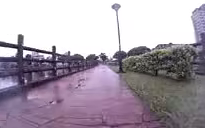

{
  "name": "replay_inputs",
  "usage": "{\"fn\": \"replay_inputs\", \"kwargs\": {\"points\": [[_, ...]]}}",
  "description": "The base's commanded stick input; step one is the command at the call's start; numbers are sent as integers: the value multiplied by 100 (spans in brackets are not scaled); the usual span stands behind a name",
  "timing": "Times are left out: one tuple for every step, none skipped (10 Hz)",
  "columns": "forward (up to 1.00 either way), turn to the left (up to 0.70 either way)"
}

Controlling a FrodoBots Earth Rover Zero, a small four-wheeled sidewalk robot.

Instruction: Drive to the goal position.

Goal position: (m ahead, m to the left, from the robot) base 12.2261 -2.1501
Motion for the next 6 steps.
{"fn": "replay_inputs", "kwargs": {"points": [[70, 0], [70, 0], [70, 0], [70, 0], [48, 0], [25, 0]]}}
